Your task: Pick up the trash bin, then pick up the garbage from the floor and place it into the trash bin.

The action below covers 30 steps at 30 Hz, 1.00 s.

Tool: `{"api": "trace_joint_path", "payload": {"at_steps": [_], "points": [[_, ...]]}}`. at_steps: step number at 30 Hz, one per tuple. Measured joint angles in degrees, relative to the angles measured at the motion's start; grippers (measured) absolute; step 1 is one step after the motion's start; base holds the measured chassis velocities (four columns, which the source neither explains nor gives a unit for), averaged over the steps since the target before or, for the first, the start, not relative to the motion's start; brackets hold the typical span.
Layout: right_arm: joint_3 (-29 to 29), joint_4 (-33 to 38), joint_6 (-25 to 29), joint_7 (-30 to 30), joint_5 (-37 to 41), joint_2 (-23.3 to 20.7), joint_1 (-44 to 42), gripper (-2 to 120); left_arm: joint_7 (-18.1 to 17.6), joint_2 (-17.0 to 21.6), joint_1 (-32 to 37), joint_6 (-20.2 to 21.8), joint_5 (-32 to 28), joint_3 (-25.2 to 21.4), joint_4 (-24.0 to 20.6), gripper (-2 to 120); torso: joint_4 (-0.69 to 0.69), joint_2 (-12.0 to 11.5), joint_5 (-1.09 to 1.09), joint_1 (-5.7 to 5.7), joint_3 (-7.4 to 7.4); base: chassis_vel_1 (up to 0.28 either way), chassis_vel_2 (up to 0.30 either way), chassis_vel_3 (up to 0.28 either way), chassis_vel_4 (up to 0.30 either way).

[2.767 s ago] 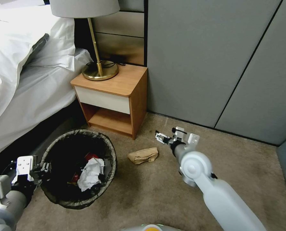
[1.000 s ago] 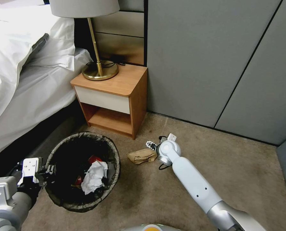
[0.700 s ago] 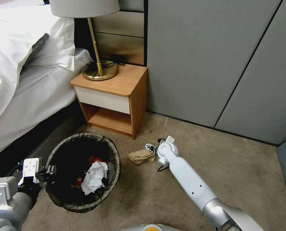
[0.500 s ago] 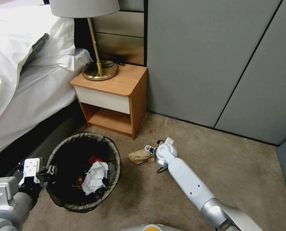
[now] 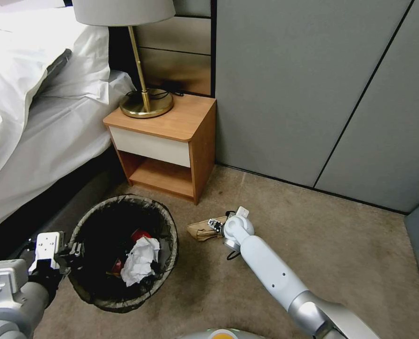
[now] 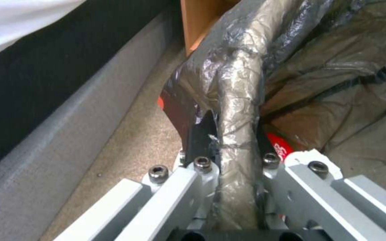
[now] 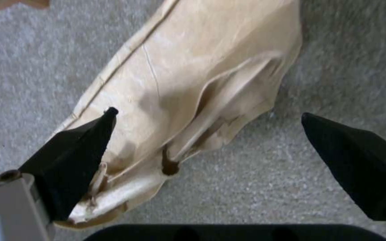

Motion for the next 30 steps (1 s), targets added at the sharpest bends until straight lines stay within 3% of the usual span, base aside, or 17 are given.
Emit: {"api": "trace_joint_path", "payload": {"at_steps": [6,12,24,30], "points": [[-0.5,-0.9,0.5,-0.8,0.0,0.1,0.1,97,0.0,0.0,0.0,0.0,0.0,0.0,0.0,1,0.0,0.0,0.0,0.0,0.0,0.0,0.0,0.0,0.0],[-0.8,-1.8,0.7,-1.5,0.0,0.3,0.3,85,0.0,0.1,-0.1,0.0,0.0,0.2,0.0,1,0.0,0.0,0.0,0.0,0.0,0.0,0.0,0.0,0.0],[-1.2,-4.1,1.6,-3.3,-0.1,0.9,0.8,54,0.0,0.4,0.0,0.0,0.1,0.2,0.0,1,-0.04,0.0,-0.03,-0.01,-0.02,0.0,0.0,0.0,0.0],[-1.4,-5.0,1.8,-4.3,-0.1,1.2,1.0,29,0.1,0.4,0.0,0.0,0.1,0.2,0.0,1,0.03,0.0,0.02,0.0,-0.01,0.0,0.0,0.0,0.0]]}}
